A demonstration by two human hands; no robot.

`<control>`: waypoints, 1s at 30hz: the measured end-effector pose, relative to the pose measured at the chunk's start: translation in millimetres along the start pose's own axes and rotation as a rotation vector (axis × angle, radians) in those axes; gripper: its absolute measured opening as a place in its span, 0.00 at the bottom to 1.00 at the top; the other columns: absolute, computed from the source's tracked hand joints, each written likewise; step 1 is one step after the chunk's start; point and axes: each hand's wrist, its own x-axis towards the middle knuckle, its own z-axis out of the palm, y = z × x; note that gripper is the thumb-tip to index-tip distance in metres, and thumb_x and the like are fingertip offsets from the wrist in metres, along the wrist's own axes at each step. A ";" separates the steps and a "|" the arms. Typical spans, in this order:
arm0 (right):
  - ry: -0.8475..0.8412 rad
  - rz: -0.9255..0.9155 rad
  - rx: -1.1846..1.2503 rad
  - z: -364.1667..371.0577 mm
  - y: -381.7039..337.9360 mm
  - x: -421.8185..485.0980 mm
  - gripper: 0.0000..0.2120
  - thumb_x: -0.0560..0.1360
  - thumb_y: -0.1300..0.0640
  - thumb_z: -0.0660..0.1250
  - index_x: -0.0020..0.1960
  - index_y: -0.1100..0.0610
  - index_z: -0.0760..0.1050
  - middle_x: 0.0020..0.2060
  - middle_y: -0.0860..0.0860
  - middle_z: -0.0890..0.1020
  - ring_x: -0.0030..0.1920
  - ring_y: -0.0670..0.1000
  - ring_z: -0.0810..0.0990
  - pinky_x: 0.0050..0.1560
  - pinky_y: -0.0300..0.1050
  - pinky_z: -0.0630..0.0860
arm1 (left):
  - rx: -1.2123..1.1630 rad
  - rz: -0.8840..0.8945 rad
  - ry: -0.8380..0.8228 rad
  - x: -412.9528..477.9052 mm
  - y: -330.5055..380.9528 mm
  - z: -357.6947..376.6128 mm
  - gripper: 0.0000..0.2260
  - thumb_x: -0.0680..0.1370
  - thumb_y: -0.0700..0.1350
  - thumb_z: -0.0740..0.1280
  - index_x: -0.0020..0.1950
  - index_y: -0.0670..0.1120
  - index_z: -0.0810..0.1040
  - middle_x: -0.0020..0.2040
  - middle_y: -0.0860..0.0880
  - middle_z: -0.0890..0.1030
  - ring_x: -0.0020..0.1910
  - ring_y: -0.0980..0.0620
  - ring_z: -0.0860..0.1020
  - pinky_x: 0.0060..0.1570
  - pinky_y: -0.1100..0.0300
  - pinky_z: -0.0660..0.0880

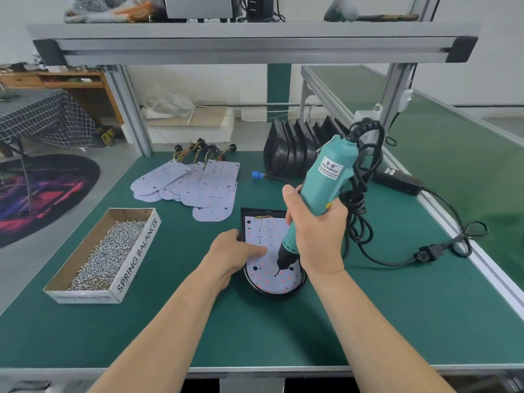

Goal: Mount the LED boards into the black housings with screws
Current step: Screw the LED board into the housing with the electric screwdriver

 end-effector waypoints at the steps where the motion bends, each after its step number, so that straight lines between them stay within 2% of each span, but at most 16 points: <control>1: -0.002 -0.002 -0.006 0.4 0.2 -0.6 0.18 0.73 0.57 0.73 0.38 0.69 0.68 0.28 0.62 0.69 0.30 0.55 0.68 0.34 0.47 0.69 | -0.001 -0.003 -0.002 0.4 0.2 0.2 0.14 0.68 0.39 0.78 0.51 0.43 0.80 0.47 0.47 0.86 0.47 0.46 0.84 0.50 0.51 0.81; 4: -0.008 0.006 -0.012 1.9 -1.4 -1.7 0.20 0.73 0.57 0.73 0.39 0.71 0.68 0.30 0.67 0.69 0.31 0.57 0.67 0.34 0.51 0.68 | -0.010 -0.006 -0.009 1.9 -1.0 0.4 0.14 0.68 0.39 0.78 0.52 0.43 0.80 0.47 0.47 0.86 0.48 0.45 0.84 0.55 0.47 0.80; 9: -0.041 0.004 -0.039 4.7 -2.6 -1.0 0.19 0.72 0.57 0.72 0.39 0.72 0.68 0.28 0.60 0.70 0.31 0.56 0.68 0.35 0.51 0.69 | -0.032 0.017 -0.016 4.0 -2.4 1.9 0.13 0.69 0.38 0.78 0.51 0.43 0.81 0.47 0.47 0.86 0.48 0.45 0.84 0.55 0.48 0.80; 12: -0.071 -0.015 -0.044 5.7 -3.3 -2.9 0.20 0.73 0.57 0.72 0.39 0.72 0.67 0.29 0.66 0.69 0.31 0.64 0.68 0.34 0.55 0.69 | -0.055 0.032 -0.020 3.5 -3.0 2.3 0.13 0.69 0.37 0.77 0.51 0.43 0.81 0.47 0.47 0.86 0.47 0.46 0.85 0.53 0.49 0.80; 14: -0.068 -0.014 -0.033 5.4 -2.9 -4.7 0.20 0.73 0.58 0.72 0.38 0.72 0.66 0.29 0.67 0.67 0.31 0.65 0.66 0.32 0.54 0.67 | -0.065 0.032 -0.017 3.1 -3.6 2.5 0.13 0.69 0.37 0.77 0.51 0.43 0.81 0.47 0.47 0.86 0.46 0.47 0.85 0.52 0.50 0.81; 18: -0.044 -0.006 -0.013 3.6 -1.0 -8.3 0.21 0.74 0.60 0.71 0.35 0.72 0.64 0.27 0.67 0.64 0.29 0.62 0.62 0.31 0.51 0.62 | -0.072 0.014 -0.019 2.1 -3.4 2.8 0.13 0.69 0.37 0.77 0.51 0.43 0.80 0.47 0.46 0.86 0.47 0.45 0.85 0.53 0.48 0.81; 21: -0.050 0.007 -0.018 5.8 -0.7 -9.4 0.21 0.73 0.59 0.71 0.34 0.72 0.64 0.28 0.66 0.64 0.29 0.58 0.62 0.30 0.47 0.63 | -0.069 0.009 -0.021 0.3 -1.7 2.4 0.13 0.69 0.37 0.77 0.52 0.42 0.80 0.47 0.45 0.86 0.47 0.44 0.85 0.53 0.48 0.81; 25: -0.071 0.013 -0.005 4.6 -1.6 -9.9 0.19 0.73 0.58 0.72 0.37 0.71 0.67 0.27 0.60 0.67 0.30 0.54 0.66 0.33 0.46 0.68 | -0.060 -0.004 -0.030 -2.0 -0.6 0.2 0.13 0.70 0.39 0.77 0.53 0.43 0.80 0.47 0.46 0.86 0.44 0.48 0.85 0.38 0.59 0.77; 28: -0.067 -0.018 0.042 0.7 -10.3 -8.1 0.13 0.74 0.59 0.73 0.35 0.61 0.72 0.27 0.53 0.71 0.29 0.52 0.69 0.34 0.42 0.71 | -0.017 -0.017 -0.028 -5.0 0.9 -3.4 0.12 0.70 0.42 0.78 0.50 0.45 0.80 0.43 0.49 0.85 0.34 0.56 0.82 0.24 0.68 0.70; 30: -0.054 -0.042 0.101 0.6 -19.7 -3.2 0.11 0.74 0.58 0.73 0.35 0.52 0.75 0.26 0.50 0.72 0.27 0.50 0.70 0.33 0.39 0.72 | 0.061 -0.007 0.013 -7.6 0.6 -5.7 0.12 0.70 0.46 0.78 0.43 0.45 0.76 0.39 0.50 0.81 0.28 0.57 0.77 0.22 0.66 0.66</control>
